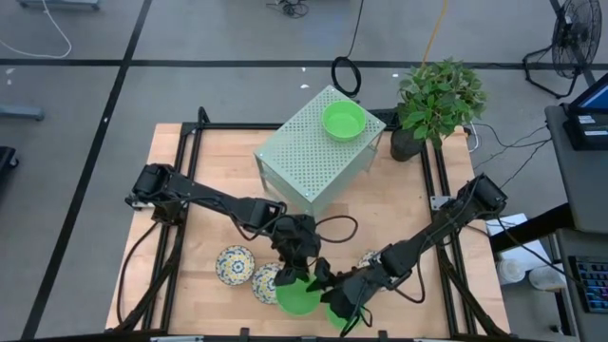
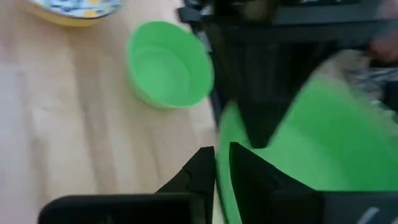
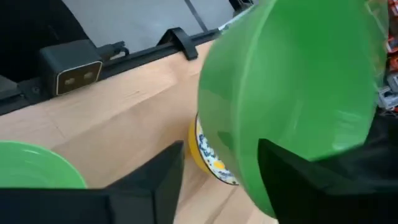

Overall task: Pick & Place Mini bowls
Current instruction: Stack the top green bowl on the green bowl on the shelf

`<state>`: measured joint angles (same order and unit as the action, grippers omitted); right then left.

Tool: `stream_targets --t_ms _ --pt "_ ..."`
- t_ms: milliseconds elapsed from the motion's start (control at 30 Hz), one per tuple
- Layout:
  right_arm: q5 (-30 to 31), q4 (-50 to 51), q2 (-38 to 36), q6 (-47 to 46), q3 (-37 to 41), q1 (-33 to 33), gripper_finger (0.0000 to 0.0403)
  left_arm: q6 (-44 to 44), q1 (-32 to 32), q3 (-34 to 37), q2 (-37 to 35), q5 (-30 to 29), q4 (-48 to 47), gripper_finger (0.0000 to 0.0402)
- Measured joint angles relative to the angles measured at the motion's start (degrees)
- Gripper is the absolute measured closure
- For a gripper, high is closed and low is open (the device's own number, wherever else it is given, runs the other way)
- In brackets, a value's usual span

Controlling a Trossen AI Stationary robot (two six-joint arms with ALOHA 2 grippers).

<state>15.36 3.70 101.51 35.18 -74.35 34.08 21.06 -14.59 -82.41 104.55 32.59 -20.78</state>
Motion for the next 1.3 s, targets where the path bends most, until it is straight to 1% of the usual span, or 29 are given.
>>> stream_targets --t_ms 100,167,233,333,400,433,467,533,600,633,767,900,1000,1100,1200,1300 --pt "-0.1 -0.6 0.0 1.1 0.0 -0.2 0.0197 0.5 -0.1 0.0 0.0 0.8 0.6 0.0372" --pt "0.0 -1.0 0.0 2.8 0.0 -0.2 0.0211 0.5 0.0 0.0 0.0 0.7 0.7 0.0383" --pt "0.0 -1.5 0.0 4.8 0.0 -0.2 0.0241 0.5 0.0 0.0 0.0 0.7 0.7 0.0391" --pt "-0.7 -2.7 0.0 6.6 0.0 0.2 0.0309 0.4 -0.1 0.0 0.0 0.8 0.9 0.0396" --pt "-2.2 -3.1 0.0 7.4 0.0 0.4 0.0362 0.5 -0.1 0.0 0.0 0.8 0.7 0.0390" --pt "-2.8 -3.3 0.0 7.5 0.0 0.4 0.0380 0.4 -0.1 0.0 0.0 0.7 0.9 0.0384" --pt "-3.2 -3.6 0.0 7.2 -0.1 0.4 0.0389 0.1 -0.1 0.0 0.0 0.3 0.9 0.0377" --pt "-3.8 -3.6 0.0 5.3 -0.1 0.5 0.0391 -0.4 -0.1 0.0 0.0 -2.1 1.2 0.0360" --pt "-6.0 -2.2 0.2 2.8 0.2 0.8 0.0400 -1.9 0.1 -0.2 -0.1 -4.4 2.2 0.0344" --pt "-8.1 -1.6 0.3 1.8 0.3 0.9 0.0401 -2.9 0.1 -0.2 -0.3 -5.6 2.9 0.0337" --pt "-16.5 -1.5 -0.2 -3.9 0.2 1.0 0.0402 -8.6 -0.1 -0.2 -1.5 -6.5 7.0 0.0308" --pt "-16.2 -0.5 -0.9 -6.9 0.0 1.7 0.0402 -11.5 -0.5 0.0 -3.5 -7.2 10.0 0.0275" --pt "-13.0 2.0 -2.1 -7.7 0.0 2.9 0.0403 -12.6 -0.5 -0.1 -5.9 -7.4 12.3 0.0249" --pt "-6.2 6.2 -4.2 -9.1 0.2 4.0 0.0403 -13.9 -0.8 -0.3 -8.9 -9.2 12.4 0.0225" --pt "3.2 10.6 -6.8 -10.7 0.0 5.5 0.0403 -18.2 -1.4 -0.1 -10.7 -11.6 11.3 0.0207" --pt "16.6 16.5 -8.3 -11.4 0.1 7.2 0.0403 -22.3 -2.3 -0.1 -13.0 -14.7 11.0 0.0195"
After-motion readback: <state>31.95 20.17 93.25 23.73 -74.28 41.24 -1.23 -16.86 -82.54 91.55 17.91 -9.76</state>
